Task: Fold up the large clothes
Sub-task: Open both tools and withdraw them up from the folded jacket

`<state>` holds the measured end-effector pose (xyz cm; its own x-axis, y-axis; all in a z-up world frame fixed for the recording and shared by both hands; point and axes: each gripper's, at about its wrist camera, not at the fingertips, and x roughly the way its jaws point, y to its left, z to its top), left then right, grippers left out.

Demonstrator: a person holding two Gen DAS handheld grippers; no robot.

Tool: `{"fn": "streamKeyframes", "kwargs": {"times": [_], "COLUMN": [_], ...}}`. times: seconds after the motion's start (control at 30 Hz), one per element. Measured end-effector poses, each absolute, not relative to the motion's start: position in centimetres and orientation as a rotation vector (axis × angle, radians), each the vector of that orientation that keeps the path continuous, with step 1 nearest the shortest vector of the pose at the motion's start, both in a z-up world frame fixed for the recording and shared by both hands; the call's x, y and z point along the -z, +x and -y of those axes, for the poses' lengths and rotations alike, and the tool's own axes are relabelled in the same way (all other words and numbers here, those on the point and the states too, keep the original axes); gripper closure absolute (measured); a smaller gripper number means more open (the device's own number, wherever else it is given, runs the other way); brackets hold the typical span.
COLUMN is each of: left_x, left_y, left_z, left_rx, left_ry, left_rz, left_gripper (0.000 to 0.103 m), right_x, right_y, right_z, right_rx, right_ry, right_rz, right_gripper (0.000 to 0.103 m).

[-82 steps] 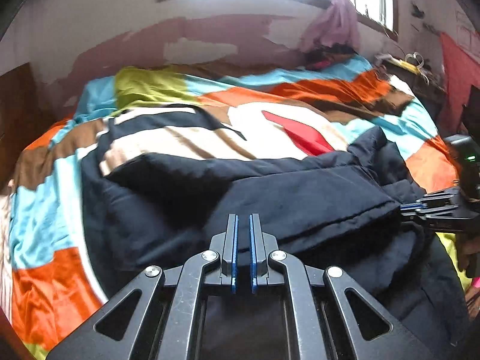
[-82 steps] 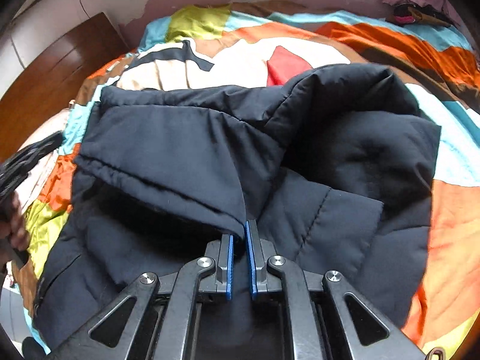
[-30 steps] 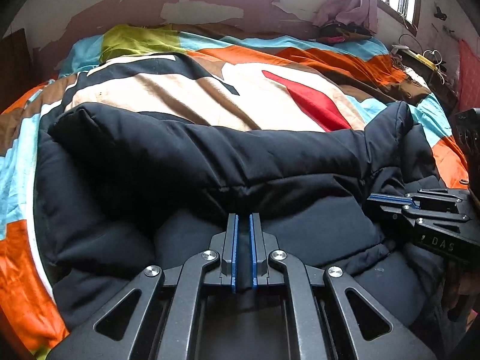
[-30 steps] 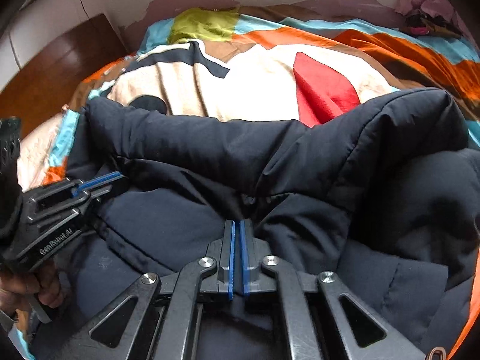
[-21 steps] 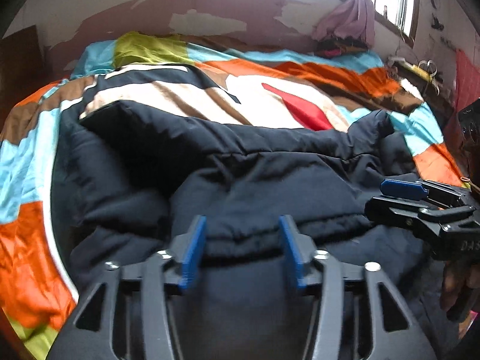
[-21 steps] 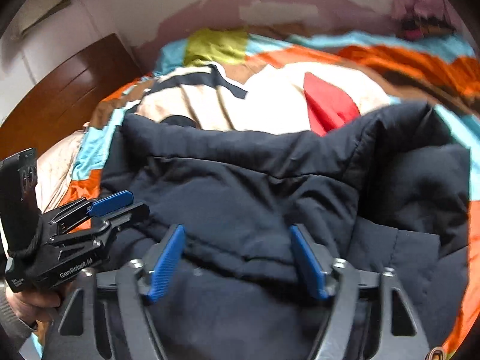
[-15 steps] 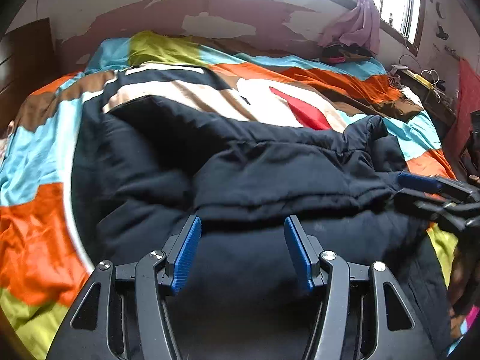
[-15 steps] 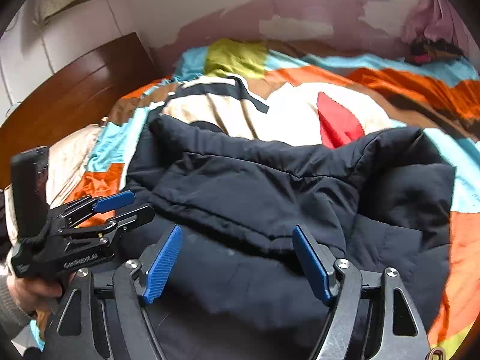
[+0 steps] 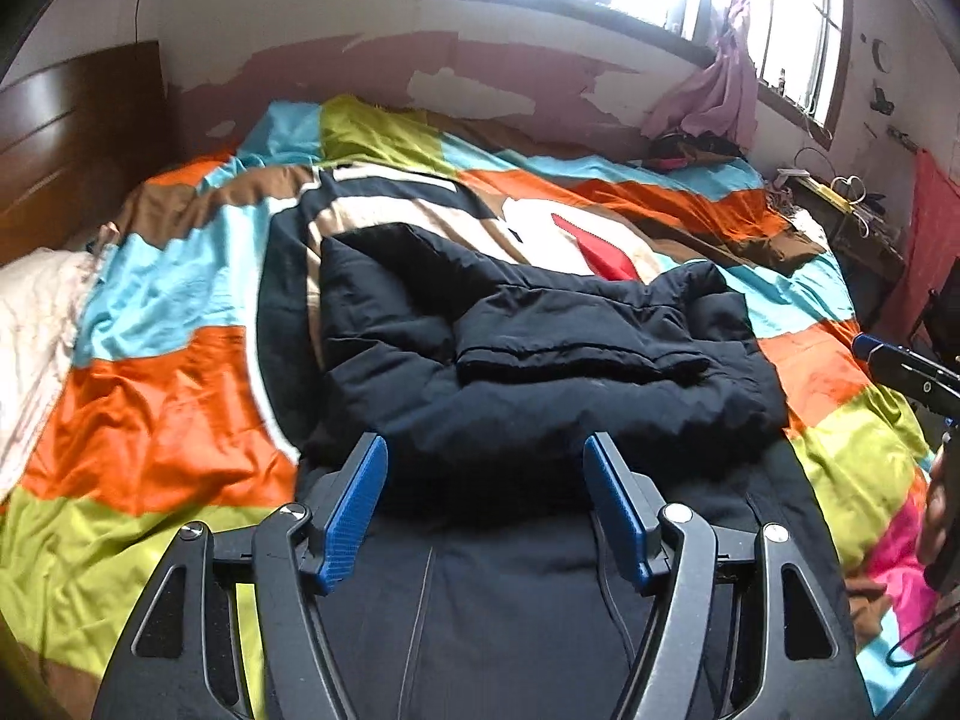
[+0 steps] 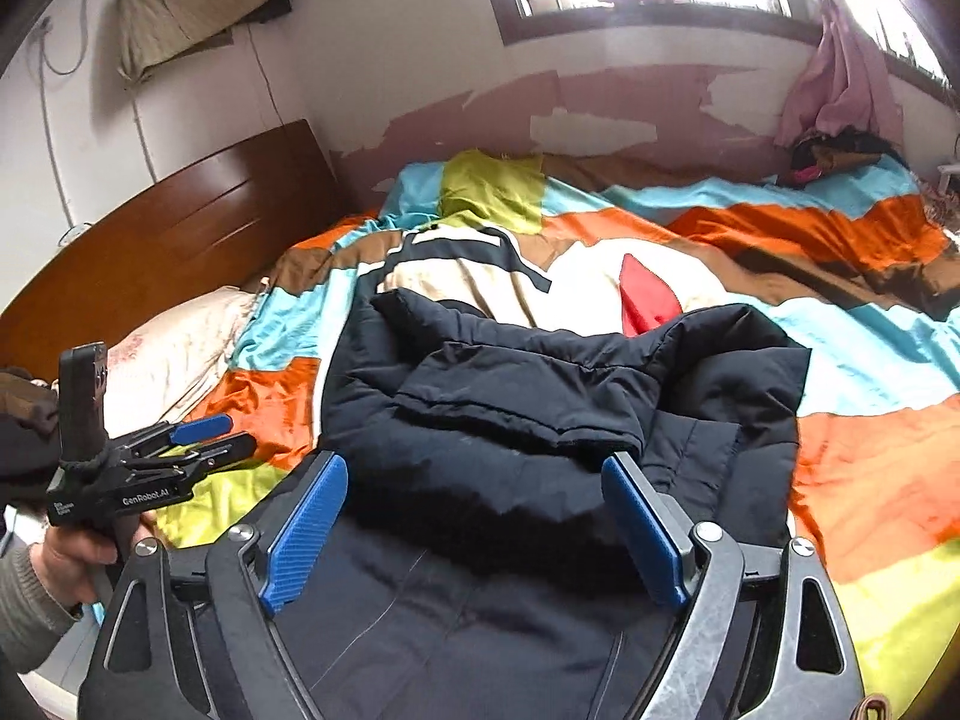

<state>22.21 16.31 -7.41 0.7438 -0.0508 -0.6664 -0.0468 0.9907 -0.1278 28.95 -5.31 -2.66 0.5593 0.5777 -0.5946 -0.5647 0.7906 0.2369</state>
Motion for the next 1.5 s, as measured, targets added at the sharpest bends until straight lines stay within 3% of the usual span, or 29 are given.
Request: {"fn": "streamKeyframes", "kwargs": {"times": [0.7,1.0,1.5], "left_x": [4.1,6.4,14.7], "left_y": [9.0,5.8,-0.2], "left_z": [-13.0,-11.5,-9.1], "left_rx": [-0.041,-0.051,-0.036], "left_ry": [-0.091,-0.092,-0.136], "left_rz": [-0.677,-0.727,-0.900], "left_gripper": [0.039,0.039,0.039], "right_x": [-0.9,0.7,9.3], "right_y": [13.0,9.5,3.9], "right_z": [6.2,7.6,8.3], "right_rx": [-0.714,-0.698,-0.654], "right_ry": [-0.114,-0.075,-0.071], "right_rz": [-0.600,-0.630,-0.830], "right_gripper": [0.013,0.011,0.011]}}
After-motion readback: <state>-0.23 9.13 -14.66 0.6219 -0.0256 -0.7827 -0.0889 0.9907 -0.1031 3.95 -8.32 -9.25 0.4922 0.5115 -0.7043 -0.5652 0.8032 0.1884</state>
